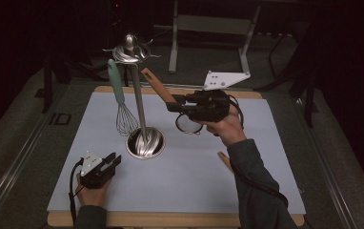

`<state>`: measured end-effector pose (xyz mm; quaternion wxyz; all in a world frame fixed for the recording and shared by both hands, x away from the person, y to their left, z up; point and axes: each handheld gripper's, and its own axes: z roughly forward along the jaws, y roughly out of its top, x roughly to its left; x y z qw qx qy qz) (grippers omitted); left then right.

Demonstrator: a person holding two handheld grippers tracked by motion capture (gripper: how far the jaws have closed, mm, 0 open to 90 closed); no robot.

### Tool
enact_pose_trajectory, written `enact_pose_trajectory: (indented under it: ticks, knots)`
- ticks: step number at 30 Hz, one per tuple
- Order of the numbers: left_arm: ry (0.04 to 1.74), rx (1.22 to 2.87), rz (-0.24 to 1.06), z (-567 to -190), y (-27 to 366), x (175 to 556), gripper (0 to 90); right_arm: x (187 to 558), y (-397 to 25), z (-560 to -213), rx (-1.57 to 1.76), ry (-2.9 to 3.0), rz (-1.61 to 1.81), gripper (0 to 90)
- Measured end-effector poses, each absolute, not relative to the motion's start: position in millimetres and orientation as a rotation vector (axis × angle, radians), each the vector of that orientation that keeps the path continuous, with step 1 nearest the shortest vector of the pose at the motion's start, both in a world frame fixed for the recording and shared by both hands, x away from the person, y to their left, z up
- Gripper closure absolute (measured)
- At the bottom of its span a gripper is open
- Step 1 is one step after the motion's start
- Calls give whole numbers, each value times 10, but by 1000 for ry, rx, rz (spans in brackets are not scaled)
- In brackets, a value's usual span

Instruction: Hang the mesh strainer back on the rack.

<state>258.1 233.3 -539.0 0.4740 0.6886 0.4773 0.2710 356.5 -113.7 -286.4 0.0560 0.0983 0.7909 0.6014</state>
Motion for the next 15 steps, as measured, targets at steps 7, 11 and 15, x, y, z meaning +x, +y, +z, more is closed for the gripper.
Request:
enact_pose_trajectory:
  ticks: [7,11,15]
  knots:
    - [1166,1685,663,-5390,2334,2582,705,3551,-1117,-2817,282,2389,1850,718]
    - [1166,1685,662,-5390,2333,2581,704,3545,-1068,-2786,268,2390,1867,718]
    - [1166,1687,661,-5390,2334,2581,704,3546,-1010,-2772,256,2395,1872,718]
